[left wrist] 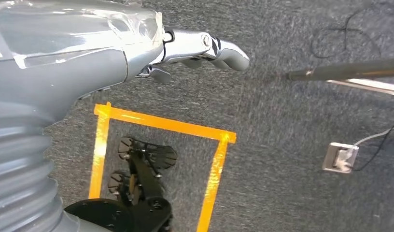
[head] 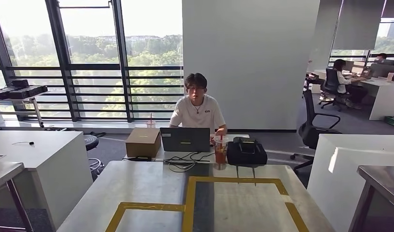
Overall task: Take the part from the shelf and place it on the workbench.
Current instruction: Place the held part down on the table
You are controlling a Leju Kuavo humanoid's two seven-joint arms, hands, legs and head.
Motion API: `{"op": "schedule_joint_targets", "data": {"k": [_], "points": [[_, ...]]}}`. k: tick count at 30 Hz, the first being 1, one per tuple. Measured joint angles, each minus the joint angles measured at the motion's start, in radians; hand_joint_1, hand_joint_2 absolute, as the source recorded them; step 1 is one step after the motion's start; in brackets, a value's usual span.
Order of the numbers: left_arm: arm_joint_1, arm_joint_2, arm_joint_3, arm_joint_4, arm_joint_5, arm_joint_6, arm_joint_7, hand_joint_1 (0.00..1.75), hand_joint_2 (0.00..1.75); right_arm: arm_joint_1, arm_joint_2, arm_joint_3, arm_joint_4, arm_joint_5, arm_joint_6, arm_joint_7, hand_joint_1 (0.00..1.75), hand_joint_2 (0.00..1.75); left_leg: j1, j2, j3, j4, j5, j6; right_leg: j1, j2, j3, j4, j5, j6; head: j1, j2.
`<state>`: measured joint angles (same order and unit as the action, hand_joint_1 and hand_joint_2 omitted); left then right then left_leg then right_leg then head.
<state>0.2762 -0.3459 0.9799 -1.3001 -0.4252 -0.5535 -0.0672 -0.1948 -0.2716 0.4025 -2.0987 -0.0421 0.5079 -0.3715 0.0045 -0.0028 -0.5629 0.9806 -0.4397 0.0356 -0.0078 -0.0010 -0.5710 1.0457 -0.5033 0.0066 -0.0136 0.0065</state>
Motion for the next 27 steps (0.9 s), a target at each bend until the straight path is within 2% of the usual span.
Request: {"op": "schedule_joint_targets", "data": {"k": [3, 5, 6, 7, 8, 9, 10, 11, 13, 15, 16, 17, 19, 20, 21, 22, 24, 25, 26, 27], "points": [[-0.01, 0.0, 0.008, 0.005, -0.005, 0.0, -0.003, 0.0, 1.75, 0.0, 0.0, 0.0, 0.002, 0.0, 0.0, -0.003, 1.75, 1.75, 0.001, 0.0, 0.002, -0.002, 0.0, 0.005, -0.002, 0.0, -0.084, 0.16, -0.064, -0.004, 0.002, 0.0], [-0.014, 0.0, 0.011, 0.01, -0.006, 0.0, -0.004, 0.0, 1.75, 0.001, 0.0, 0.0, 0.004, 0.0, 0.0, -0.004, 1.75, 1.75, 0.001, -0.002, 0.004, -0.002, -0.003, 0.005, -0.004, 0.0, -0.135, 0.242, -0.08, 0.005, 0.004, 0.0], [-0.015, 0.0, 0.012, 0.013, -0.006, 0.0, -0.004, 0.0, 1.75, 0.002, 0.0, 0.0, 0.005, 0.0, 0.001, -0.004, 1.75, 1.75, 0.001, -0.003, 0.006, -0.001, -0.006, 0.003, -0.007, 0.0, -0.138, 0.235, -0.067, 0.014, 0.005, 0.0], [-0.016, 0.0, 0.013, 0.015, -0.006, 0.0, -0.004, 0.0, 1.75, 0.002, 0.0, 0.0, 0.006, 0.0, 0.001, -0.004, 1.75, 1.75, 0.002, -0.005, 0.01, 0.0, -0.009, 0.0, -0.01, 0.0, -0.119, 0.186, -0.038, 0.024, 0.005, 0.0], [-0.016, 0.0, 0.014, 0.017, -0.006, 0.0, -0.004, 0.0, 1.75, 0.001, 0.0, 0.0, 0.006, 0.0, 0.001, -0.004, 1.75, 1.75, 0.003, -0.007, 0.014, 0.003, -0.014, -0.005, -0.015, 0.0, -0.085, 0.109, -0.002, 0.034, 0.006, 0.0], [-0.017, 0.0, 0.014, 0.018, -0.006, 0.0, -0.004, 0.0, 1.75, 0.001, 0.0, 0.0, 0.006, 0.0, 0.001, -0.005, 1.75, 1.75, 0.002, -0.009, 0.017, 0.008, -0.021, -0.011, -0.016, 0.0, -0.051, 0.04, 0.026, 0.037, 0.007, 0.0], [-0.017, 0.0, 0.015, 0.019, -0.006, 0.0, -0.004, 0.0, 1.75, 0.001, 0.0, 0.0, 0.006, 0.0, 0.001, -0.005, 1.75, 1.75, 0.0, -0.01, 0.018, 0.013, -0.028, -0.017, -0.017, 0.0, -0.026, -0.01, 0.045, 0.034, 0.006, 0.0], [-0.017, 0.0, 0.016, 0.019, -0.006, 0.0, -0.004, 0.0, 1.75, 0.001, 0.001, 0.0, 0.006, 0.0, 0.001, -0.005, 1.75, 1.75, -0.002, -0.011, 0.018, 0.017, -0.033, -0.021, -0.016, 0.0, -0.013, -0.036, 0.052, 0.027, 0.006, 0.0], [-0.017, 0.001, 0.018, 0.019, -0.006, 0.0, -0.004, 0.0, 1.75, 0.001, 0.002, 0.0, 0.006, 0.0, 0.001, -0.006, 1.75, 1.75, 0.0, -0.01, 0.017, 0.019, -0.037, -0.027, -0.013, 0.001, -0.012, -0.039, 0.051, 0.007, 0.004, 0.0], [-0.018, 0.001, 0.019, 0.019, -0.006, 0.0, -0.005, 0.0, 1.75, 0.001, 0.002, 0.0, 0.006, 0.0, 0.001, -0.006, 1.75, 1.75, 0.004, -0.007, 0.008, 0.04, -0.053, -0.036, -0.015, 0.001, -0.009, -0.041, 0.05, -0.006, 0.002, 0.0], [-0.018, 0.001, 0.021, 0.019, -0.006, 0.0, -0.005, 0.0, 1.75, 0.001, 0.002, 0.0, 0.006, 0.0, 0.001, -0.006, 1.75, 1.75, 0.006, -0.005, -0.008, 0.077, -0.074, -0.041, -0.017, 0.001, -0.007, -0.042, 0.049, -0.012, 0.002, 0.0], [-0.019, 0.001, 0.022, 0.019, -0.006, 0.0, -0.005, 0.0, 1.75, 0.001, 0.002, 0.0, 0.006, 0.0, 0.001, -0.006, 1.75, 1.75, 0.007, -0.003, -0.037, 0.136, -0.104, -0.045, -0.017, 0.001, -0.004, -0.042, 0.047, -0.016, 0.0, 0.0], [-0.019, 0.001, 0.023, 0.019, -0.006, 0.0, -0.005, 0.0, 1.75, 0.001, 0.002, 0.0, 0.006, 0.0, 0.001, -0.007, 1.75, 1.75, 0.008, -0.002, -0.111, 0.276, -0.159, -0.049, -0.014, 0.0, -0.002, -0.041, 0.043, -0.021, -0.001, 0.0], [-0.019, 0.001, 0.023, 0.02, -0.006, 0.0, -0.005, 0.0, 1.75, 0.001, 0.002, 0.0, 0.006, 0.0, 0.001, -0.007, 1.75, 1.75, 0.008, -0.002, -0.138, 0.319, -0.165, -0.049, -0.012, 0.001, -0.001, -0.041, 0.042, -0.022, -0.001, 0.0], [-0.019, 0.001, 0.023, 0.02, -0.006, 0.0, -0.005, 0.0, 1.75, 0.001, 0.002, 0.001, 0.007, 0.0, 0.001, -0.006, 1.75, 1.75, 0.007, -0.002, -0.146, 0.322, -0.15, -0.047, -0.01, 0.001, 0.002, -0.041, 0.041, -0.024, -0.002, 0.0], [-0.019, 0.001, 0.024, 0.02, -0.006, 0.0, -0.005, 0.0, 1.75, 0.001, 0.003, 0.001, 0.007, 0.0, 0.001, -0.006, 1.75, 1.75, 0.006, -0.002, -0.134, 0.284, -0.118, -0.042, -0.007, 0.001, 0.005, -0.041, 0.039, -0.025, -0.002, 0.0], [-0.021, 0.002, 0.025, 0.02, -0.008, -0.001, -0.005, 0.0, 1.75, 0.0, 0.004, 0.0, 0.007, 0.001, 0.001, -0.007, 1.75, 1.75, 0.001, -0.001, -0.072, 0.144, -0.043, -0.025, -0.003, 0.003, 0.014, -0.042, 0.034, -0.025, -0.002, 0.0], [-0.022, 0.002, 0.027, 0.02, -0.01, -0.001, -0.005, 0.0, 1.75, 0.0, 0.004, 0.0, 0.007, 0.001, 0.001, -0.007, 1.75, 1.75, -0.003, 0.0, -0.046, 0.085, -0.023, -0.016, 0.0, 0.004, 0.015, -0.042, 0.032, -0.023, -0.002, 0.0], [-0.024, 0.003, 0.029, 0.02, -0.013, -0.001, -0.005, 0.0, 1.75, -0.001, 0.005, 0.0, 0.007, 0.002, 0.001, -0.008, 1.75, 1.75, -0.007, 0.001, -0.03, 0.048, -0.014, -0.009, 0.001, 0.004, 0.015, -0.043, 0.03, -0.02, -0.002, 0.0], [-0.027, 0.003, 0.032, 0.019, -0.016, -0.002, -0.006, 0.0, 1.75, -0.001, 0.006, 0.0, 0.007, 0.004, 0.001, -0.008, 1.75, 1.75, -0.01, 0.002, -0.025, 0.036, -0.018, -0.006, 0.001, 0.003, 0.014, -0.044, 0.029, -0.015, -0.002, 0.0]]}}
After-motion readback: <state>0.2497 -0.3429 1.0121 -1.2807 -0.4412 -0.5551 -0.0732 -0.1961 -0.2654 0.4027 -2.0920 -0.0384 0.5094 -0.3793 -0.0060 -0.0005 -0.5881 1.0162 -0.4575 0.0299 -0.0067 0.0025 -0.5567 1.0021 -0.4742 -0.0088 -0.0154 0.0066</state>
